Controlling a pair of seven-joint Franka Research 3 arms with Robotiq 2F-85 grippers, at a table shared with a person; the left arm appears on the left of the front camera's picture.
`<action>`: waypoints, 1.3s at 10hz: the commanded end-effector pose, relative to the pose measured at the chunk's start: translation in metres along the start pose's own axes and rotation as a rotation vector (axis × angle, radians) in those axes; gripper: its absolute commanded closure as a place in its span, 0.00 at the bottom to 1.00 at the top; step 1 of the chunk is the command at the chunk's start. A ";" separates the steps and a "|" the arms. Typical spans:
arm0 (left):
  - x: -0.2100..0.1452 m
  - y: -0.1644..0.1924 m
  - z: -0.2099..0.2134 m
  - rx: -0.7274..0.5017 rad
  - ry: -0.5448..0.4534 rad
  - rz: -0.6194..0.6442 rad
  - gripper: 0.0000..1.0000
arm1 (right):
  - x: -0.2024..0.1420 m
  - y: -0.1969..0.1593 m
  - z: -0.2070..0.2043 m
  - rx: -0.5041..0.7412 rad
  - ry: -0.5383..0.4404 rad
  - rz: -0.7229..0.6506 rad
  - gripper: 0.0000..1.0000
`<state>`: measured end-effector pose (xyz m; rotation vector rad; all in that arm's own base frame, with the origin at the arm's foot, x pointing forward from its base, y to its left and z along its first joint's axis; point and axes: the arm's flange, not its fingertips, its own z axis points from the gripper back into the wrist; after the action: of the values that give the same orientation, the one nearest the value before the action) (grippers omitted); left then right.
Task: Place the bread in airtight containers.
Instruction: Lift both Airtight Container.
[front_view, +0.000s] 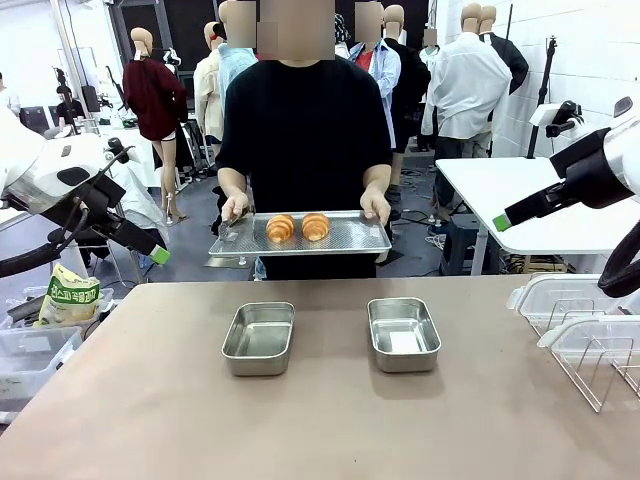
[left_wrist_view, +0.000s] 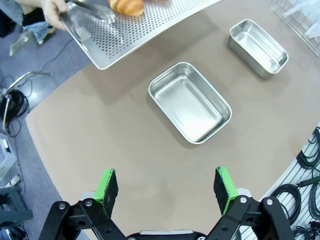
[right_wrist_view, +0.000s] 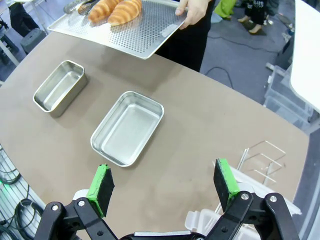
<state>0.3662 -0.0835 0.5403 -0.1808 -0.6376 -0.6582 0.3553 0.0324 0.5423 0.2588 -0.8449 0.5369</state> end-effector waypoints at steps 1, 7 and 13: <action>-0.001 0.001 0.000 -0.011 -0.001 0.001 0.00 | 0.000 0.000 -0.001 0.008 -0.006 -0.009 0.00; -0.001 0.001 0.000 -0.011 -0.001 0.001 0.00 | 0.000 0.000 -0.001 0.008 -0.006 -0.009 0.00; 0.036 -0.009 -0.044 0.003 0.095 0.104 0.00 | 0.056 0.025 -0.029 0.015 0.078 -0.073 0.00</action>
<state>0.3852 -0.1118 0.5256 -0.1715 -0.5701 -0.6450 0.3643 0.0703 0.5664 0.2735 -0.8189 0.5560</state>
